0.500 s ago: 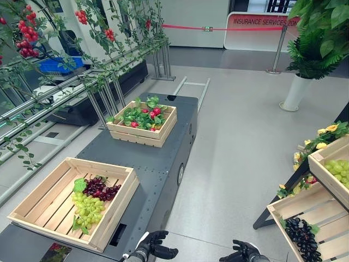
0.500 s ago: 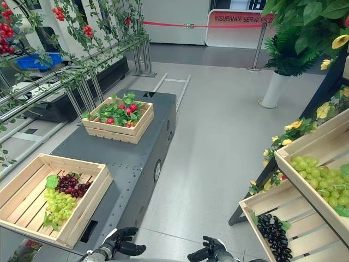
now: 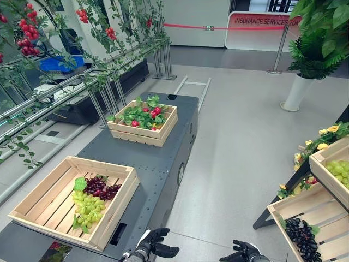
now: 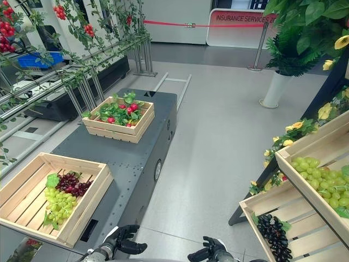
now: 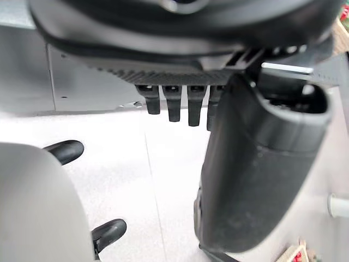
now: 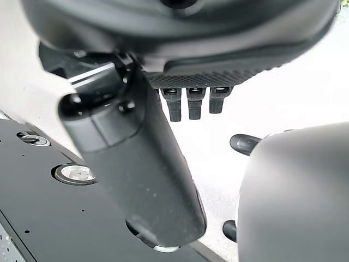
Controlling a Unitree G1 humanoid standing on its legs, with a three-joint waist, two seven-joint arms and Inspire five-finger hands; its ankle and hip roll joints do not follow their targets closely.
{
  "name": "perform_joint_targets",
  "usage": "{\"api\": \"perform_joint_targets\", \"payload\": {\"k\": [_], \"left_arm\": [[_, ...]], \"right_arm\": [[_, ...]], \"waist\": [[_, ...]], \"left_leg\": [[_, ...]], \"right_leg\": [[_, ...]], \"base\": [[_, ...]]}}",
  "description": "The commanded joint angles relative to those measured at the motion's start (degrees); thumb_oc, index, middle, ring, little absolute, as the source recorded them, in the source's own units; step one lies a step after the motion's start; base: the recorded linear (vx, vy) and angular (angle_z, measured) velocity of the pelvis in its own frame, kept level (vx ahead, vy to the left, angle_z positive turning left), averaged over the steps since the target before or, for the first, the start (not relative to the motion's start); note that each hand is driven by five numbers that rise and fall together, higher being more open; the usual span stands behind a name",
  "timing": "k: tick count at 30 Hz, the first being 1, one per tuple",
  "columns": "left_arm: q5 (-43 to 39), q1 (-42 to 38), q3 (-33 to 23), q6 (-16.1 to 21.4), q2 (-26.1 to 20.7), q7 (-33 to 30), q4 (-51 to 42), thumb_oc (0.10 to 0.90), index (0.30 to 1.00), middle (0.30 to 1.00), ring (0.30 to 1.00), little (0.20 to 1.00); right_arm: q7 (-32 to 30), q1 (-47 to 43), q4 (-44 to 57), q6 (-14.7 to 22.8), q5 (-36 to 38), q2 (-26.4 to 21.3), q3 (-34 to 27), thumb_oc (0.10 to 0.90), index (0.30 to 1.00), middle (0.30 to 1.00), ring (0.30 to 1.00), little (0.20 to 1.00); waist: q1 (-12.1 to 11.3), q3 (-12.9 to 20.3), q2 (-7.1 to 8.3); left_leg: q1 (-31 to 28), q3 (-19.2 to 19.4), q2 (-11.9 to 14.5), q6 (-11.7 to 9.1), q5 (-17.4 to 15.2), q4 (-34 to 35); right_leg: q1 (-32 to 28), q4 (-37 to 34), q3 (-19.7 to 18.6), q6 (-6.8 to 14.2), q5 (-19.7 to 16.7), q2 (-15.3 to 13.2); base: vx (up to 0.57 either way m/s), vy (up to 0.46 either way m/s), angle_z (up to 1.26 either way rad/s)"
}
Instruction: Pick up the fruits from the basket on one side to the basket on the other side
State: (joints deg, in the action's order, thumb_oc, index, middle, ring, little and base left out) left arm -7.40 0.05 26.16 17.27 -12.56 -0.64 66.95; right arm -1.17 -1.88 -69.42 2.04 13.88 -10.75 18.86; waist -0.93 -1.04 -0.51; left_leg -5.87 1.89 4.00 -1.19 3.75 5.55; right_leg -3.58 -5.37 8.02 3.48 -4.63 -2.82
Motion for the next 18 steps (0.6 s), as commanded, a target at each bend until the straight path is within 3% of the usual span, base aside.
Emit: {"api": "perform_joint_targets", "payload": {"k": [1,11,15,18], "left_arm": [[1.5,-4.2,0.4,4.3,2.1,0.1,0.4,0.8,0.9,0.9,0.9,0.9],[3.5,-4.5,1.0,6.6,1.9,-1.6,0.0,0.8,0.9,0.9,0.9,0.9],[4.3,-4.9,1.9,12.3,1.0,-1.9,-2.7,0.8,0.9,0.9,0.9,0.9],[5.4,-5.3,2.5,13.9,0.4,-2.8,-5.0,0.8,0.9,0.9,0.9,0.9]], "right_arm": [[-0.5,-3.9,-2.2,3.3,-1.2,0.8,1.4,0.8,0.9,0.9,0.9,0.9],[-0.5,-4.1,-2.2,3.2,-0.8,0.9,1.6,0.8,0.9,0.9,0.9,0.9],[-0.2,-4.4,-1.5,3.4,-0.5,0.5,2.1,0.8,0.9,0.9,0.9,0.9],[0.1,-4.6,-1.1,4.2,0.3,0.2,2.2,0.8,0.9,0.9,0.9,0.9]], "waist": [[-0.1,-3.8,1.2],[-0.2,-4.3,1.04],[-0.3,-4.8,0.81],[-0.5,-5.1,0.74]], "left_leg": [[-3.6,0.6,-5.5,3.5,-7.3,-0.6],[-3.7,0.5,-5.6,3.5,-7.3,-0.6],[-3.7,0.5,-5.6,3.4,-7.3,-0.6],[-3.6,0.5,-5.5,3.3,-7.2,-0.6]], "right_leg": [[-5.4,0.4,-0.8,-1.8,5.6,1.9],[-5.5,0.4,-0.7,-1.8,5.6,1.9],[-5.5,0.4,-0.6,-1.9,5.6,1.9],[-5.4,0.4,-0.6,-2.0,5.6,1.9]], "base": [[0.0,0.0,0.0],[0.0,0.0,0.0],[0.0,0.0,0.0],[0.0,-0.012,0.0]]}}
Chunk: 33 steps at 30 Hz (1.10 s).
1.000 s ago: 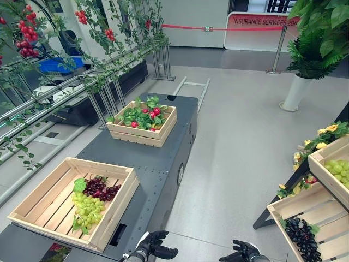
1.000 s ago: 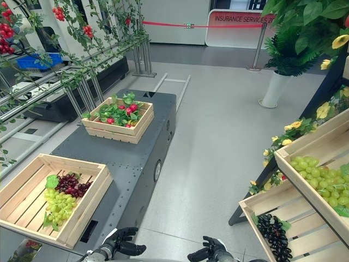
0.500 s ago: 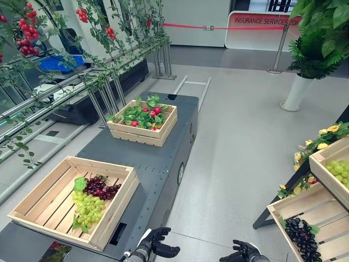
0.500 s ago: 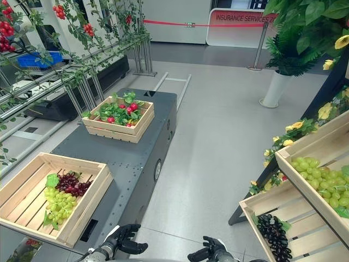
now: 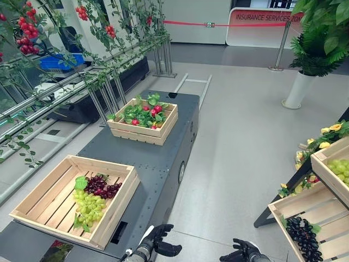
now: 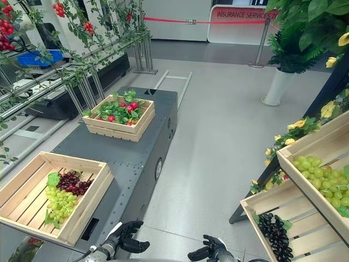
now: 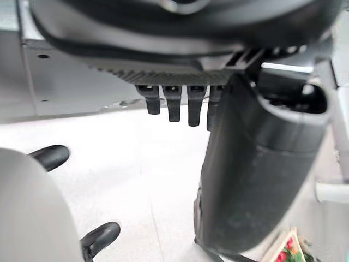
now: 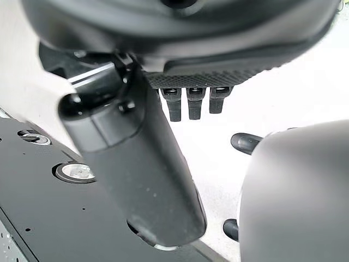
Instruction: Pick up the fruits from the basket on one side to the basket on the other side
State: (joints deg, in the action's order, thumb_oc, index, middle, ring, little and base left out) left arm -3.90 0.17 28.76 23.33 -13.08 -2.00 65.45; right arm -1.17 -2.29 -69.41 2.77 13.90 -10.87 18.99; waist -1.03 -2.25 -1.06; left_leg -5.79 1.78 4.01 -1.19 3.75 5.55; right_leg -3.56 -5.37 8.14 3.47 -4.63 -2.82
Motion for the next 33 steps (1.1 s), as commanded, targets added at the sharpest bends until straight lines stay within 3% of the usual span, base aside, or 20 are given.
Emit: {"api": "perform_joint_targets", "payload": {"k": [1,6,10,11,13,14,16,17,19,20,22,24,28,31,33], "left_arm": [[2.2,-5.7,0.2,8.8,0.0,-2.2,-6.4,0.8,0.9,0.9,0.9,0.9],[0.1,-5.6,-0.1,8.0,-1.2,-1.0,-11.2,0.8,0.9,0.9,0.9,0.9],[0.7,-5.3,-0.4,6.6,-0.6,-0.9,-10.9,0.8,0.9,0.9,0.9,0.9],[1.5,-5.3,-0.4,6.2,-0.3,-1.2,-10.4,0.8,0.9,0.9,0.9,0.9],[3.4,-5.4,-0.3,6.5,-0.2,-1.2,-9.8,0.8,0.9,0.9,0.9,0.9],[3.7,-5.6,-0.1,6.9,-0.2,-0.9,-9.7,0.8,0.9,0.9,0.9,0.9],[3.0,-6.3,0.1,7.5,-0.1,-0.1,-9.5,0.8,0.9,0.9,0.9,0.9],[2.7,-6.4,0.1,7.5,-0.1,-0.1,-9.5,0.8,0.9,0.9,0.9,0.9],[3.2,-6.9,0.6,7.0,0.7,0.4,-8.7,0.8,0.9,0.9,0.9,0.9],[3.6,-7.0,0.8,7.0,0.8,0.3,-8.3,0.8,0.9,0.9,0.9,0.9],[4.0,-6.8,1.5,6.2,1.6,-1.3,-6.6,0.8,0.9,0.9,0.9,0.9],[3.9,-7.4,2.2,6.5,1.3,-1.6,-6.3,0.8,0.9,0.9,0.9,0.9],[2.5,-8.1,2.7,6.1,0.3,-0.7,-6.7,0.8,0.9,0.9,0.9,0.9],[1.9,-8.1,3.8,6.3,-0.4,1.0,-8.1,0.8,0.9,0.9,0.9,0.9],[2.0,-8.2,5.1,6.2,-0.5,1.8,-8.8,0.8,0.9,0.9,0.9,0.9]], "right_arm": [[0.6,-4.3,-0.4,4.2,0.9,-0.1,2.2,0.8,0.9,0.9,0.9,0.9],[1.3,-4.3,1.3,4.2,0.4,-0.3,2.9,0.8,0.9,0.9,0.9,0.9],[2.4,-4.6,1.8,3.8,-0.2,-0.2,3.6,0.8,0.9,0.9,0.9,0.9],[2.8,-4.8,2.1,3.6,0.0,-0.1,3.9,0.8,0.9,0.9,0.9,0.9],[3.3,-4.7,3.0,3.5,0.3,-0.5,4.0,0.8,0.9,0.9,0.9,0.9],[3.1,-4.7,3.3,3.3,0.5,-0.7,3.8,0.8,0.9,0.9,0.9,0.9],[2.2,-4.5,3.0,3.6,1.0,-1.2,3.2,0.8,0.9,0.9,0.9,0.9],[2.0,-4.4,2.8,3.7,1.0,-1.3,3.0,0.8,0.9,0.9,0.9,0.9],[1.4,-4.7,1.7,4.9,2.6,-1.4,1.7,0.8,0.9,0.9,0.9,0.9],[1.1,-4.8,1.4,5.0,2.6,-1.4,1.4,0.8,0.9,0.9,0.9,0.9],[-0.4,-5.5,0.2,4.1,2.0,-0.8,0.3,0.8,0.9,0.9,0.9,0.9],[-1.5,-5.7,-0.6,4.3,3.1,-0.5,-0.6,0.8,0.9,0.9,0.9,0.9],[-2.4,-6.1,-1.1,5.2,2.3,0.0,-1.7,0.8,0.9,0.9,0.9,0.9],[-3.5,-6.1,0.1,6.8,4.5,-0.2,-2.3,0.8,0.9,0.9,0.9,0.9],[-4.5,-6.2,0.8,7.7,6.5,-0.4,-2.5,0.8,0.9,0.9,0.9,0.9]], "waist": [[-0.5,-4.1,1.21],[-1.2,-4.3,1.12],[-1.9,-5.2,1.75],[-2.2,-6.0,2.29],[-2.4,-7.7,2.62],[-2.2,-8.4,2.56],[-1.1,-9.0,2.11],[-0.9,-9.1,2.05],[0.8,-8.7,0.83],[0.9,-8.5,0.64],[0.5,-7.2,-0.2],[0.5,-6.2,-0.45],[0.0,-6.0,-0.73],[0.2,-6.8,-0.9],[0.8,-7.1,-0.84]], "left_leg": [[-3.6,0.5,-5.5,3.3,-7.1,-0.6],[-3.8,-0.1,-5.6,3.1,-6.9,-0.6],[-1.6,0.3,-5.6,2.3,-8.2,-6.6],[0.7,1.3,-5.8,1.8,-8.7,-11.8],[7.3,3.0,-4.7,0.1,-4.7,-22.4],[10.1,4.4,-3.8,-0.6,-3.3,-25.6],[10.9,12.2,-1.1,-2.2,-3.3,-25.3],[10.8,13.3,-0.7,-2.3,-3.3,-25.1],[8.6,22.5,0.3,-2.6,-2.3,-15.9],[8.0,23.0,0.2,-2.4,-2.4,-13.9],[4.8,19.0,-3.2,-0.5,-3.2,-5.8],[1.5,18.3,-3.7,0.8,-3.1,-1.7],[-0.9,17.0,-4.5,2.9,-4.1,-0.7],[-1.3,15.8,-5.6,4.5,-5.1,-0.6],[-1.6,14.0,-6.0,4.9,-5.4,-0.6]], "right_leg": [[-5.4,0.4,-0.6,-2.0,5.6,1.9],[-5.8,0.4,0.3,-2.5,5.9,2.0],[-5.8,1.0,1.5,-3.1,6.0,1.4],[-5.7,1.4,2.1,-3.5,5.8,0.8],[-5.6,2.1,3.2,-4.5,5.7,0.6],[-5.7,2.5,4.0,-4.9,6.0,0.5],[-6.7,3.0,6.6,-4.6,7.3,-0.2],[-7.0,3.1,7.1,-4.5,7.5,-0.4],[-7.3,4.1,10.5,-3.5,9.0,-1.2],[-7.2,4.4,10.8,-3.3,9.1,-1.3],[-6.5,6.4,10.7,-2.0,9.5,-1.4],[-5.8,8.8,11.2,-1.7,10.9,-1.3],[-1.8,22.3,11.9,0.3,12.4,-3.4],[4.7,37.9,9.8,1.3,9.4,-6.8],[7.2,38.6,7.4,1.3,7.8,-6.4]], "base": [[-0.01,-0.047,0.0],[0.01,-0.08,0.02],[0.01,-0.093,0.02],[-0.03,-0.069,0.09],[-0.04,-0.057,0.26],[-0.02,0.0,0.43],[0.06,0.077,0.79],[0.09,0.145,1.15],[0.08,0.184,0.93],[0.14,0.247,0.73],[0.19,0.237,0.65],[0.2,0.165,0.14],[0.15,0.151,0.28],[0.09,0.132,0.2],[0.09,0.014,0.58]]}}
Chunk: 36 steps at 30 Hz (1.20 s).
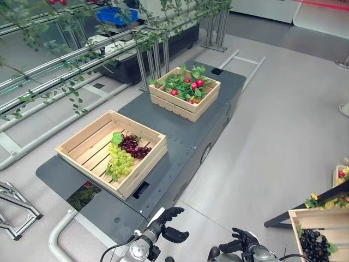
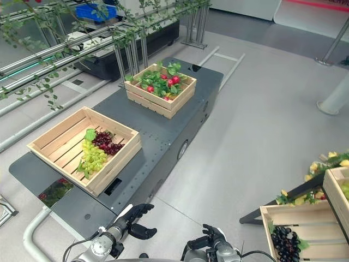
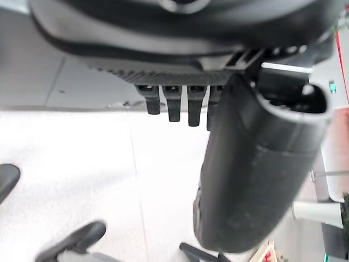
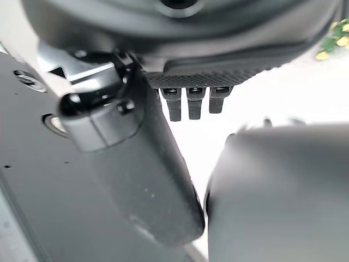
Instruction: Pick up the fruits from the basket on one side to the basket on the other side
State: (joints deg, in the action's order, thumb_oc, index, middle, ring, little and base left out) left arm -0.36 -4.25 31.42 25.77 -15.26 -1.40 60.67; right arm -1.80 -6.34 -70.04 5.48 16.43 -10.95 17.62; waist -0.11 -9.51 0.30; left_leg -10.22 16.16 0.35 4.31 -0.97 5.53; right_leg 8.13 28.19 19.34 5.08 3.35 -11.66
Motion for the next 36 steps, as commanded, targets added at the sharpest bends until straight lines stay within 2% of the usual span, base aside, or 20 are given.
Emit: {"api": "perform_joint_targets", "payload": {"k": [1,2,4,5,6,8,10,11,12,16,18,19,20,21,22,24,26,29,34,36], "left_arm": [[-1.7,-4.1,3.3,3.3,1.6,1.7,-4.7,0.8,0.9,0.9,0.9,0.9],[-2.0,-4.3,3.6,3.0,1.6,1.8,-5.1,0.8,0.9,0.9,0.9,0.9],[-3.2,-5.2,5.0,2.2,1.2,1.9,-7.9,0.8,0.9,0.9,0.9,0.9],[-3.4,-5.3,5.2,2.5,1.2,1.9,-8.2,0.8,0.9,0.9,0.9,0.9],[-3.0,-5.4,5.7,3.5,1.0,2.1,-9.3,0.8,0.9,0.9,0.9,0.9],[-3.4,-5.5,6.0,6.1,0.8,1.6,-10.4,0.8,0.9,0.9,0.9,0.9],[-5.1,-5.5,5.7,7.2,0.4,1.7,-11.2,0.8,0.9,0.9,0.9,0.9],[-9.6,-4.5,3.4,10.1,-0.8,2.3,-15.1,0.8,0.9,0.9,0.9,0.9],[-10.2,-4.1,2.7,9.8,-1.2,2.8,-16.2,0.8,0.9,0.9,0.9,0.9],[-14.6,-1.5,-3.0,12.3,-4.8,1.5,-27.4,0.8,0.9,0.9,0.9,0.9],[-15.4,-1.5,-5.7,12.9,-7.1,-1.8,-33.7,0.8,0.9,0.9,0.9,0.9],[-15.0,-2.1,-7.8,13.2,-8.2,-4.6,-37.2,0.8,0.9,0.9,0.9,0.9],[-14.4,-2.3,-8.3,13.6,-8.4,-5.3,-37.9,0.8,0.9,0.9,0.9,0.9],[-9.9,-3.2,-11.2,11.5,-9.7,-10.1,-43.0,0.8,0.9,0.9,0.9,0.9],[-9.0,-3.4,-11.8,11.5,-9.9,-11.0,-43.5,0.8,0.9,0.9,0.9,0.9],[-1.9,-5.2,-15.2,7.6,-11.3,-19.4,-48.7,0.8,0.9,0.9,0.9,0.9],[-1.1,-6.8,-16.4,4.8,-12.7,-21.3,-51.9,0.8,0.9,0.9,0.9,0.9],[4.1,-10.0,-19.7,0.7,-15.8,-28.5,-53.5,0.8,0.9,0.9,0.9,0.9],[3.8,-12.5,-22.6,-5.5,-18.6,-29.8,-53.4,0.8,0.9,0.9,0.9,0.9],[4.1,-13.5,-24.1,-8.2,-20.4,-33.3,-53.3,0.8,0.9,0.9,0.9,0.9]], "right_arm": [[-5.2,-2.4,1.8,6.2,5.3,-0.3,-1.0,0.8,0.9,0.9,0.9,0.9],[-5.7,-2.5,2.0,6.9,5.9,-0.2,-0.9,0.8,0.9,0.9,0.9,0.9],[-7.0,-3.8,2.8,9.2,8.0,0.0,-1.0,0.8,0.9,0.9,0.9,0.9],[-7.0,-3.9,2.9,9.5,8.3,0.0,-1.1,0.8,0.9,0.9,0.9,0.9],[-7.7,-4.4,3.0,11.5,8.7,0.1,-1.6,0.8,0.9,0.9,0.9,0.9],[-8.0,-4.9,3.7,14.6,9.6,0.1,-2.0,0.8,0.9,0.9,0.9,0.9],[-8.5,-4.9,5.2,15.3,10.0,0.1,-1.8,0.8,0.9,0.9,0.9,0.9],[-10.0,-4.2,9.8,14.9,11.1,0.3,-0.8,0.8,0.9,0.9,0.9,0.9],[-10.4,-3.8,10.8,14.3,10.8,0.2,-0.7,0.8,0.9,0.9,0.9,0.9],[-11.0,0.7,18.0,11.9,11.5,-1.0,-1.1,0.8,0.9,0.9,0.9,0.9],[-10.5,1.3,18.4,10.6,9.9,-2.0,-1.7,0.8,0.9,0.9,0.9,0.9],[-10.3,1.6,18.2,9.8,9.5,-2.9,-2.0,0.8,0.9,0.9,0.9,0.9],[-10.2,1.7,18.1,9.8,9.3,-3.1,-2.1,0.8,0.9,0.9,0.9,0.9],[-10.0,2.0,17.4,10.1,9.2,-4.1,-2.6,0.8,0.9,0.9,0.9,0.9],[-10.0,2.0,17.2,10.3,9.1,-4.3,-2.7,0.8,0.9,0.9,0.9,0.9],[-9.7,1.9,16.2,11.7,9.7,-5.4,-3.6,0.8,0.9,0.9,0.9,0.9],[-10.5,1.7,17.1,12.3,10.4,-5.7,-3.8,0.8,0.9,0.9,0.9,0.9],[-12.3,1.2,20.0,13.5,13.6,-6.5,-5.1,0.8,0.9,0.9,0.9,0.9],[-14.9,5.0,25.8,17.1,11.6,-5.6,-6.9,0.8,0.9,0.9,0.9,0.9],[-17.7,6.6,31.9,17.6,9.8,-5.8,-6.8,0.8,0.9,0.9,0.9,0.9]], "waist": [[0.3,-0.2,-2.22],[0.5,-0.3,-2.27],[0.5,-0.7,-2.69],[0.6,-0.8,-2.63],[0.9,-1.0,-2.42],[1.1,-1.0,-1.99],[1.2,-1.1,-1.81],[0.9,-1.1,-1.35],[0.9,-1.0,-1.32],[1.0,-0.4,-0.56],[0.9,-0.3,0.17],[0.7,-0.7,0.67],[0.7,-0.9,0.75],[-0.3,-2.6,0.95],[-0.4,-2.9,0.77],[-0.7,-4.1,-0.52],[-1.0,-4.4,-1.21],[-1.5,-4.3,-1.27],[-0.3,-2.9,-1.42],[0.5,-2.5,-1.72]], "left_leg": [[2.5,-1.7,-2.3,-0.5,-0.9,-0.5],[2.4,-2.1,-2.2,-0.4,-1.0,-0.5],[2.6,-3.3,-1.2,-0.3,-1.6,-0.7],[2.6,-3.7,-1.2,-0.3,-1.8,-0.7],[2.6,-6.0,-1.5,0.1,-3.1,-0.8],[2.8,-9.1,-2.1,0.6,-4.2,-1.2],[2.7,-10.1,-2.2,0.7,-4.6,-1.4],[2.8,-12.7,-2.5,0.6,-5.3,-2.3],[2.8,-12.9,-2.4,0.6,-5.2,-2.6],[3.3,-13.1,0.3,-0.7,-5.0,-6.2],[3.4,-11.2,2.2,-2.2,-6.2,-11.2],[6.0,-10.4,3.4,-3.0,-4.8,-17.6],[6.9,-10.3,3.8,-3.1,-4.5,-19.5],[13.7,-11.1,4.4,-4.0,-0.2,-28.6],[14.3,-11.5,4.2,-4.2,0.0,-28.4],[14.9,-12.0,3.8,-5.5,3.1,-18.7],[15.4,-12.0,4.4,-6.2,5.8,-11.4],[15.1,-13.0,3.9,-5.8,3.5,-8.8],[11.7,-12.5,3.9,-6.1,3.5,-5.0],[10.8,-12.7,3.6,-6.0,3.8,-2.9]], "right_leg": [[-3.6,2.4,-5.0,-0.5,-0.9,3.0],[-3.3,1.0,-5.3,-0.6,-1.3,3.1],[-1.5,-11.6,-6.8,-1.4,-4.4,3.2],[-1.4,-14.1,-7.4,-1.2,-5.1,3.3],[-0.3,-22.9,-10.9,-0.2,-8.7,3.7],[0.5,-30.0,-15.4,0.6,-11.6,4.7],[0.1,-31.2,-15.9,0.7,-12.0,5.2],[-1.4,-30.1,-17.0,0.4,-11.1,6.1],[-1.7,-29.6,-16.7,0.3,-10.8,6.1],[-3.1,-25.2,-15.2,-1.2,-6.9,6.5],[-3.9,-24.1,-13.6,-2.6,-5.7,6.4],[-4.9,-23.4,-13.0,-4.0,-4.5,6.5],[-5.2,-23.2,-12.8,-4.4,-4.2,6.6],[-8.0,-23.6,-11.9,-5.9,-3.6,7.0],[-8.3,-23.6,-11.9,-6.0,-3.5,7.1],[-9.6,-23.4,-11.8,-5.5,-2.2,6.9],[-9.9,-23.4,-10.8,-5.2,-1.4,6.7],[-10.3,-23.0,-9.0,-4.5,0.2,4.8],[-10.8,-24.4,-7.3,-3.2,-0.5,3.6],[-10.3,-25.7,-7.7,-2.6,-1.1,3.6]], "base": [[0.08,-0.058,0.7],[0.03,-0.12,1.01],[0.03,-0.177,0.88],[0.12,-0.246,0.64],[0.11,-0.209,0.48],[0.18,-0.303,0.54],[0.22,-0.302,0.73],[0.26,-0.339,0.91],[0.31,-0.384,1.05],[0.28,-0.311,0.41],[0.23,-0.231,0.27],[0.13,-0.138,0.26],[0.17,-0.196,0.35],[0.09,-0.095,0.31],[0.15,0.002,0.45],[0.12,0.155,0.18],[0.06,0.146,-0.01],[0.13,0.186,0.03],[0.14,0.111,-0.18],[0.08,0.085,-0.12]]}}
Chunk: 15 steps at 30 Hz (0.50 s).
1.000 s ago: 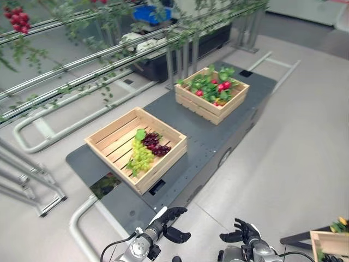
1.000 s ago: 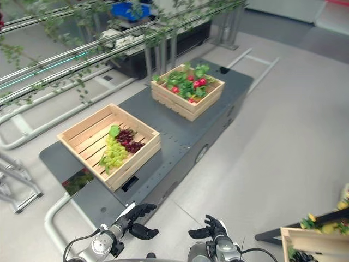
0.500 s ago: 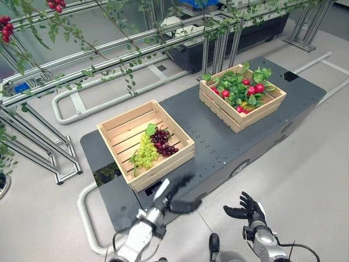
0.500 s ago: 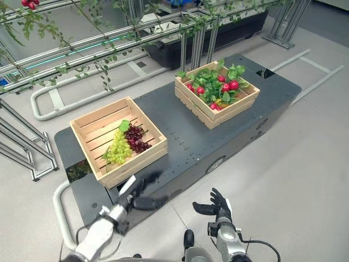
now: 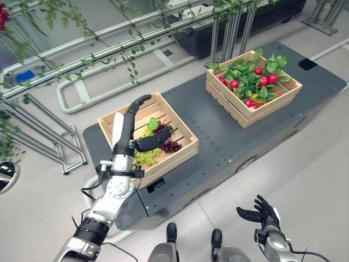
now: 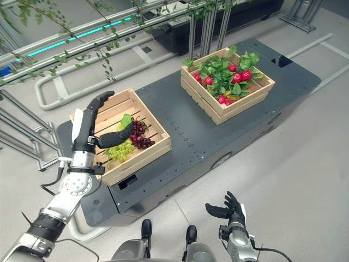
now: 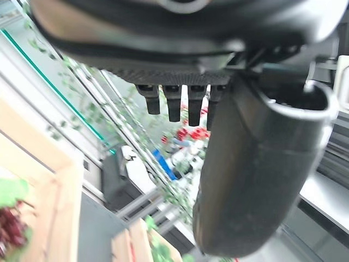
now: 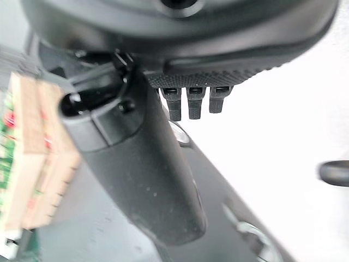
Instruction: Pick up the fruits from the basket on one side to the basket on the other side
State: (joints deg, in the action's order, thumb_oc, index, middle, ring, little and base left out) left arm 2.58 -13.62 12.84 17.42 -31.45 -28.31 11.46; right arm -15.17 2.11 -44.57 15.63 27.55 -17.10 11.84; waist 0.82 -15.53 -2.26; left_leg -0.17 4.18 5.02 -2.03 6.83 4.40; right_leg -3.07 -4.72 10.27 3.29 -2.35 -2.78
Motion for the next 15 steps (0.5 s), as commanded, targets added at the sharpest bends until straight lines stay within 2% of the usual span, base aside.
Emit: {"api": "perform_joint_targets", "payload": {"k": [1,4,6,7,9,12,15], "left_arm": [[1.0,-4.1,-6.0,-0.1,-4.4,-6.6,-4.2,0.8,0.9,0.9,0.9,0.9],[2.3,-4.0,-8.3,-3.9,-5.0,-8.0,-5.1,0.8,0.9,0.9,0.9,0.9],[2.6,-4.4,-8.1,-5.2,-5.7,-8.0,-4.4,0.8,0.9,0.9,0.9,0.9],[2.0,-5.9,-7.7,-7.0,-7.2,-8.1,-2.9,0.8,0.9,0.9,0.9,0.9],[1.7,-8.6,-7.0,-8.3,-9.0,-9.4,0.5,0.8,0.9,0.9,0.9,0.9],[1.4,-12.3,-6.1,-9.4,-10.3,-11.6,6.2,0.8,0.9,0.9,0.9,0.9],[0.9,-16.7,-3.5,-10.6,-11.2,-13.5,12.7,0.8,0.9,0.9,0.9,0.9]], "right_arm": [[-4.6,-1.6,7.5,7.1,-1.5,0.3,-1.0,0.8,0.9,0.9,0.9,0.9],[-6.1,-0.8,14.7,8.0,-3.9,-0.4,-1.7,0.8,0.9,0.9,0.9,0.9],[-6.5,-1.1,17.0,8.6,-4.5,-0.8,-1.9,0.8,0.9,0.9,0.9,0.9],[-7.1,-1.8,21.5,9.3,-5.9,-1.9,-2.3,0.8,0.9,0.9,0.9,0.9],[-7.5,-3.4,27.6,11.6,-8.1,-3.8,-2.9,0.8,0.9,0.9,0.9,0.9],[-8.5,-6.6,32.6,14.0,-10.5,-6.9,-2.8,0.8,0.9,0.9,0.9,0.9],[-8.0,-11.0,35.1,15.6,-9.9,-10.2,-2.8,0.8,0.9,0.9,0.9,0.9]], "waist": [[-0.3,3.5,0.83],[0.4,3.2,0.84],[0.5,2.9,0.82],[0.8,2.1,0.73],[1.3,0.5,0.71],[1.8,-1.6,0.7],[2.4,-4.0,0.6]], "left_leg": [[0.6,-0.6,-1.1,0.4,-4.0,-1.4],[0.0,-0.6,-1.3,0.6,-4.1,-0.8],[0.3,-0.7,-1.2,0.6,-4.1,-1.1],[1.0,-0.6,-1.1,0.5,-4.3,-1.9],[2.9,-0.3,-0.9,0.2,-4.7,-4.0],[5.7,0.0,-0.9,-0.2,-5.2,-6.9],[8.7,0.0,-0.8,-0.6,-5.6,-9.8]], "right_leg": [[0.9,6.9,1.3,-0.8,4.5,-5.2],[0.7,5.5,0.4,-0.7,4.2,-4.7],[0.9,5.7,0.3,-0.6,4.2,-4.7],[1.4,6.2,0.2,-0.8,4.5,-4.6],[2.6,7.2,0.0,-1.0,5.0,-4.6],[4.3,8.6,-0.4,-1.2,5.6,-4.7],[6.6,10.8,-1.3,-1.6,6.4,-4.7]], "base": [[0.06,0.058,-0.06],[0.05,0.036,0.08],[0.0,0.008,0.07],[-0.03,0.016,0.08],[-0.06,0.033,0.04],[-0.07,0.058,-0.06],[-0.09,0.089,-0.13]]}}
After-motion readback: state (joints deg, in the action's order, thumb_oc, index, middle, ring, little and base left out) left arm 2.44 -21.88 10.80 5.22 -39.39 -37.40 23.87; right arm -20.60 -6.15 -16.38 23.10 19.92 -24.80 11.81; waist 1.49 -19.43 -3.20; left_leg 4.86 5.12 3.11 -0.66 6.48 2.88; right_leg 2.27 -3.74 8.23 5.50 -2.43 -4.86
